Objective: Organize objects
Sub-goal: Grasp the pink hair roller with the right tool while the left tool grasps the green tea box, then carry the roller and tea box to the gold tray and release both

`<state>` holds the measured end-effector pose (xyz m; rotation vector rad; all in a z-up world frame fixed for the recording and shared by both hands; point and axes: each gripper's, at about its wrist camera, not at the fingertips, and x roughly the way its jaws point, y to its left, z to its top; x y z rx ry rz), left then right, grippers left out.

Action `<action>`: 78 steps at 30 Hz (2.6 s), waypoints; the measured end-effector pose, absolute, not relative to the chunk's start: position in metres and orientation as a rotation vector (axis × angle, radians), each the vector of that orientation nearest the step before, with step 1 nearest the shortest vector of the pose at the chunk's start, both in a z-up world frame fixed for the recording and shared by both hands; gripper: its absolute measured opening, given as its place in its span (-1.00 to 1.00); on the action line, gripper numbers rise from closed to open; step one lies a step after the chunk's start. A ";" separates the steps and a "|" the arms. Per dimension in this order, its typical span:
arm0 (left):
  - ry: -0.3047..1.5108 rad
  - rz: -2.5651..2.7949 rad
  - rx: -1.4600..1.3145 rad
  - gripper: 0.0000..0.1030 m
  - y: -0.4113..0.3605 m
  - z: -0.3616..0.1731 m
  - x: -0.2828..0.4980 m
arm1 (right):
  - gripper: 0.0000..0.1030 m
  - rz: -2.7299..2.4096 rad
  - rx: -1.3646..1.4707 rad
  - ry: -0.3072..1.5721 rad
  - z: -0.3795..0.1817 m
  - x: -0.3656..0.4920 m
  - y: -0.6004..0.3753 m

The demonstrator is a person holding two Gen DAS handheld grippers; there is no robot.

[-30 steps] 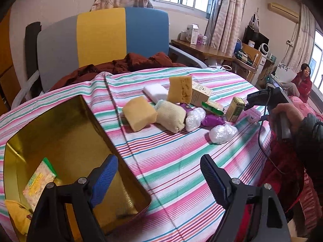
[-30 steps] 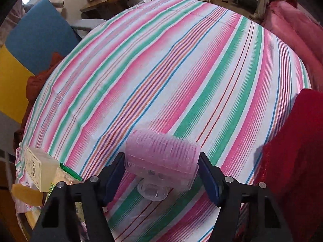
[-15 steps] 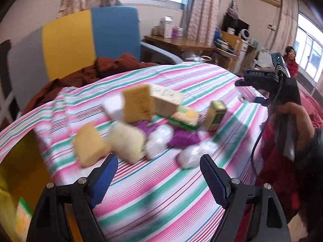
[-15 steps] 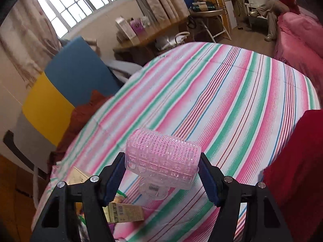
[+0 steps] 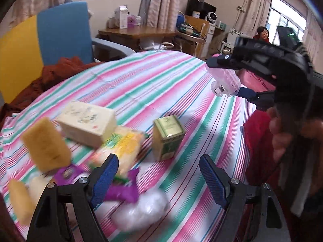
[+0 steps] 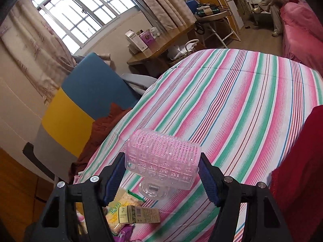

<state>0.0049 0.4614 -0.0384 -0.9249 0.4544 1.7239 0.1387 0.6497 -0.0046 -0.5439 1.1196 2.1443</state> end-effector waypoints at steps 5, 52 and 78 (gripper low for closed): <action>0.458 1.701 -0.947 0.54 0.488 -0.049 0.000 | 0.37 2.172 -0.542 1.140 -0.005 0.137 0.650; 0.005 2.449 -1.031 -0.28 0.117 0.017 -0.062 | 0.37 2.888 -0.980 0.660 0.052 0.036 0.437; -0.198 2.693 -1.140 0.09 -0.030 -0.013 -0.087 | 0.78 3.001 -1.376 0.409 0.015 -0.088 0.229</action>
